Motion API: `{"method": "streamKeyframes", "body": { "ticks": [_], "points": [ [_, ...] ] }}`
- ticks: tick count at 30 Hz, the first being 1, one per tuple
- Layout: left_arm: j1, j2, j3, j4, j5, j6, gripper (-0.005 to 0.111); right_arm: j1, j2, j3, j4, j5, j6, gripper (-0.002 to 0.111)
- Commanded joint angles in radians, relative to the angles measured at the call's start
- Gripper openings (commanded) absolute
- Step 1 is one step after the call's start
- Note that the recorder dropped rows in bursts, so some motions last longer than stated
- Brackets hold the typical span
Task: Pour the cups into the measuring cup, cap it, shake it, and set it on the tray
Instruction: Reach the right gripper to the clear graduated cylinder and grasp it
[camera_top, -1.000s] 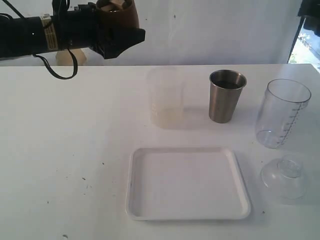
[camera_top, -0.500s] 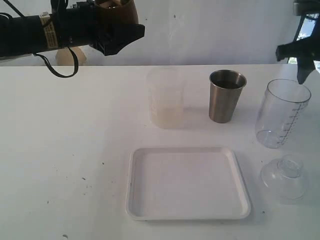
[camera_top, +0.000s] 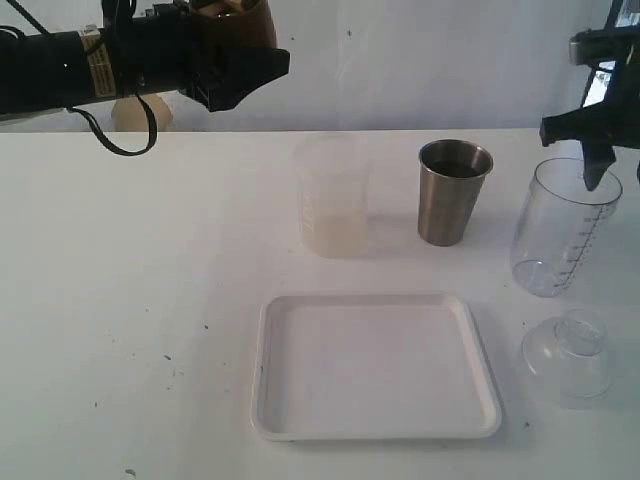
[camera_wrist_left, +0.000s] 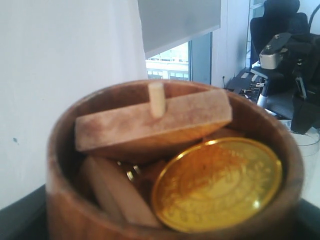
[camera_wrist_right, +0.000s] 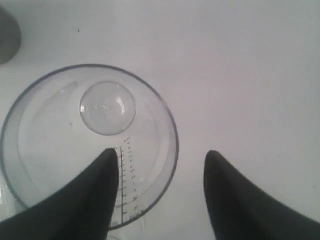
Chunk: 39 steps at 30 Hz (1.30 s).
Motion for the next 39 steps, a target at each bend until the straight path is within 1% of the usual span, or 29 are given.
{"method": "streamKeyframes", "body": {
  "ticks": [1,6,8,11,12,15,16,20,21,24,26,33,39],
  "points": [
    [-0.003,-0.017,0.002,-0.031,-0.014,0.001,0.000,-0.017,0.033,-0.009,0.030,0.013,-0.013,0.048],
    [-0.003,-0.017,0.002,-0.031,-0.014,0.001,0.000,-0.022,0.072,-0.009,0.041,-0.004,-0.013,0.048],
    [-0.003,-0.017,0.002,-0.029,-0.014,0.001,0.000,-0.022,0.091,-0.009,0.065,-0.024,-0.013,0.045],
    [-0.003,-0.017,0.002,-0.029,-0.014,0.001,0.000,-0.022,0.102,-0.009,0.091,-0.050,-0.019,0.032],
    [-0.003,-0.017,0.002,-0.027,-0.014,0.001,0.000,-0.022,0.104,-0.009,0.095,-0.066,-0.028,0.022],
    [-0.003,-0.017,0.002,-0.027,-0.014,0.001,0.000,-0.022,0.102,-0.009,0.102,-0.082,-0.062,0.008],
    [-0.003,-0.017,0.002,-0.027,-0.014,0.001,0.000,-0.022,0.100,-0.010,0.102,-0.089,-0.072,0.000],
    [-0.003,-0.017,0.002,-0.027,-0.010,0.001,0.000,-0.022,0.024,-0.032,0.157,-0.159,-0.105,0.000],
    [-0.003,-0.017,0.002,-0.027,-0.008,0.003,0.000,-0.022,0.005,-0.053,0.190,-0.140,-0.135,0.000],
    [-0.003,-0.017,0.002,-0.024,0.005,0.003,0.000,-0.022,-0.027,-0.116,0.346,-0.006,-0.269,0.000],
    [-0.001,-0.017,0.002,-0.017,0.004,0.003,0.000,-0.010,-0.039,-0.131,0.402,0.048,-0.301,0.000],
    [0.001,-0.017,0.002,-0.010,0.004,0.003,0.000,0.056,-0.084,-0.135,0.400,0.048,-0.302,0.000],
    [0.029,-0.017,0.002,-0.010,0.003,0.003,0.000,0.140,-0.151,-0.125,0.429,0.048,-0.300,0.000]
  ]
}}
